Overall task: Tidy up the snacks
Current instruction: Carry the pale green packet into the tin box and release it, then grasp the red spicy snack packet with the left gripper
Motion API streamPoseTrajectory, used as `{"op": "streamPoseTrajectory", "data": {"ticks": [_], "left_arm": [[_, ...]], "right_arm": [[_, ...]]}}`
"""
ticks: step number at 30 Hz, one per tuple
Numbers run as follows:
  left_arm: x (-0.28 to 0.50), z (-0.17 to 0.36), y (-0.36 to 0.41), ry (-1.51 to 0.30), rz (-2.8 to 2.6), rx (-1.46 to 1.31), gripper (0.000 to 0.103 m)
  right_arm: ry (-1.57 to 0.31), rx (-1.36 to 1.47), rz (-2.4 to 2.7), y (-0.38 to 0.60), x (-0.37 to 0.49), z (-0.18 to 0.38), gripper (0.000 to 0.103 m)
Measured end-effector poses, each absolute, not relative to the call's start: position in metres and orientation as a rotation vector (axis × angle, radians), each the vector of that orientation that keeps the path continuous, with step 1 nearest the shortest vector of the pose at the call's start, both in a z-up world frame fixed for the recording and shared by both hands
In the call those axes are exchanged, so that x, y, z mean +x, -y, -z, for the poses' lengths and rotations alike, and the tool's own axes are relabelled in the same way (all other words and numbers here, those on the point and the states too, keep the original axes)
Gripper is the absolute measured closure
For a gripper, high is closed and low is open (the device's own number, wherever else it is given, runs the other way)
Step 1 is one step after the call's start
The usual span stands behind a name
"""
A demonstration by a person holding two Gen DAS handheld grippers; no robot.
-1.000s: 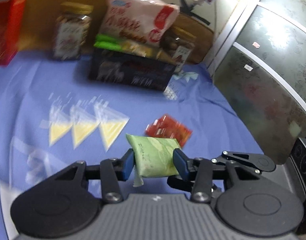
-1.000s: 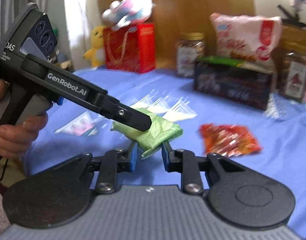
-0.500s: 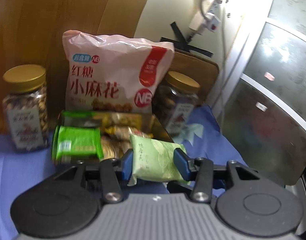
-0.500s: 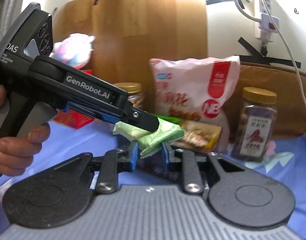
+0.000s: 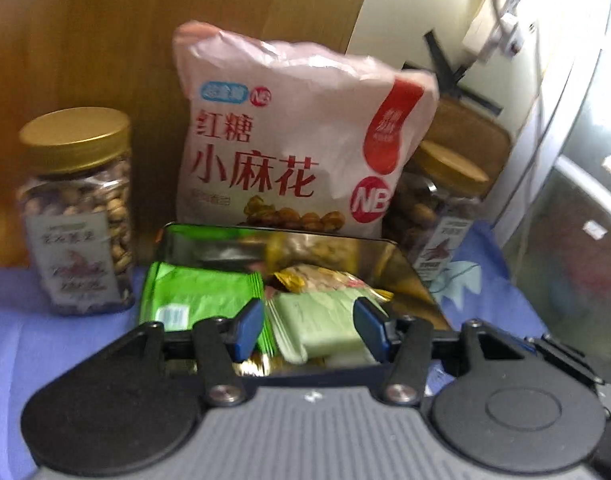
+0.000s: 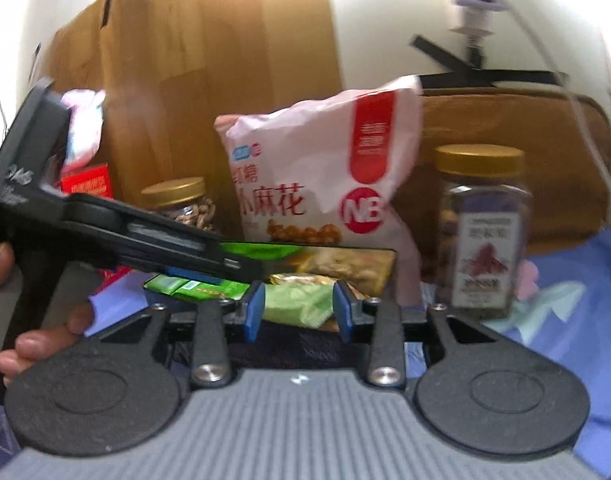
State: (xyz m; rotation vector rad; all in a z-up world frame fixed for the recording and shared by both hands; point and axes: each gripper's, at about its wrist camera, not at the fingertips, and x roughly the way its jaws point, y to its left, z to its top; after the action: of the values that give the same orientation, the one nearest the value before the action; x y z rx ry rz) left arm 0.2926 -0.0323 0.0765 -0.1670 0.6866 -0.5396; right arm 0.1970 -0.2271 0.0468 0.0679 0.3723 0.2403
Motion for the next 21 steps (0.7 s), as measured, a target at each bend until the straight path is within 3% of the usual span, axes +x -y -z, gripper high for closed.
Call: {"op": "streamPoseTrajectory", "data": {"ticks": [4,13,15,19,21], "left_arm": [[0.24,-0.072,0.012,-0.689,0.561,-0.149,0.049],[0.165,-0.008,-0.009,-0.961,0.68,-0.319,0.049],[0.152,-0.007,-0.007,-0.927,0.665,-0.304,0.048],[0.14,-0.005,-0.008,-0.914,0.66,-0.326,0.052],[0.133,-0.006,-0.011,-0.898,0.645,-0.32,0.055]], "right_arm": [[-0.483,0.184,-0.253,0.254,0.16,-0.032,0.061],[-0.654,0.362,-0.261,0.261,0.118,0.011,0.062],[-0.655,0.346,-0.268,0.252,0.115,0.013,0.066],[-0.683,0.36,-0.316,0.232,0.107,0.017,0.083],[-0.671,0.359,-0.325,0.224,0.094,0.018,0.084]]}}
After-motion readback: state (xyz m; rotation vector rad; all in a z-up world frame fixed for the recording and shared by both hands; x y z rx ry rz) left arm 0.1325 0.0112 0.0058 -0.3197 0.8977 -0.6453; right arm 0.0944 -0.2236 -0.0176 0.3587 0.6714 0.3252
